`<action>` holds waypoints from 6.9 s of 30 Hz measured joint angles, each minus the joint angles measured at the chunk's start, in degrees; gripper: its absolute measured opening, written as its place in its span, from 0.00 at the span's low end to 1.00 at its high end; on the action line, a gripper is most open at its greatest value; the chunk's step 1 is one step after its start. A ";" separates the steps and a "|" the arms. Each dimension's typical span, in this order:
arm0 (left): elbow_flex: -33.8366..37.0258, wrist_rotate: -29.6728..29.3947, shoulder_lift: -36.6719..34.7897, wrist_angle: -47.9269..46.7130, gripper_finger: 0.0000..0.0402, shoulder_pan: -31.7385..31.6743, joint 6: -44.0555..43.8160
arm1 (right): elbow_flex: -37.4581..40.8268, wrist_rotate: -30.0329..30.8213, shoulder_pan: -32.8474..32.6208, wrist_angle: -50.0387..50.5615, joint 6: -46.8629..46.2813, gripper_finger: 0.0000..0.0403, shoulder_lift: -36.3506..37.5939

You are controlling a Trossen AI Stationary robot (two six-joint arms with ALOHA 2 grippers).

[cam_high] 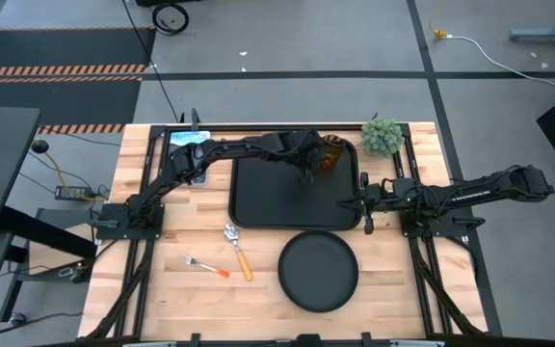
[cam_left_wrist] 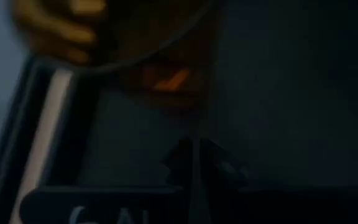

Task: Pick and place plate/cup/fork/spoon on tray
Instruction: Put the brown cup on the top right of the black tray, then put the black plate on the black tray to the bottom left of the brown cup, then put the orange fork on the black tray to the left of the black plate

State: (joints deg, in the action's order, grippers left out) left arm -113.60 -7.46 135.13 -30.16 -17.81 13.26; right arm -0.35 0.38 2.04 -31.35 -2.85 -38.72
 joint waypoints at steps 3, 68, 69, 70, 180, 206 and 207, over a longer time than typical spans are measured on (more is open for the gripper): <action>0.00 -3.06 0.30 3.28 0.10 -0.40 -0.48 | 0.01 -0.01 0.00 0.01 0.01 0.06 0.00; 29.40 4.65 -21.92 0.73 0.47 28.69 -50.08 | 0.01 0.05 -0.01 -10.58 -3.58 0.06 -0.33; 29.47 4.57 -21.75 -0.05 0.48 28.71 -51.82 | 0.01 0.07 -0.01 -10.67 -3.49 0.06 -0.33; 29.55 4.21 -21.75 -0.77 0.49 28.71 -53.38 | 0.01 0.12 -0.01 -10.65 -3.39 0.06 -0.33; 23.50 13.21 -23.11 -27.35 0.35 4.33 -37.10 | -0.01 -2.86 -1.99 -21.81 -9.40 0.06 1.36; 32.41 -4.07 -23.28 -37.59 0.21 38.99 -107.50 | -0.01 -3.88 -6.92 -19.70 -4.55 0.06 1.25; 32.52 -3.60 -23.28 -38.15 0.20 40.48 -110.90 | -0.01 -4.71 -6.92 -19.30 -4.72 0.06 1.25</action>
State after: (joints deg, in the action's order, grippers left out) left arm -81.08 -11.06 111.85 -68.31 22.67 -97.64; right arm -0.36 -4.34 -4.89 -50.64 -7.57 -37.47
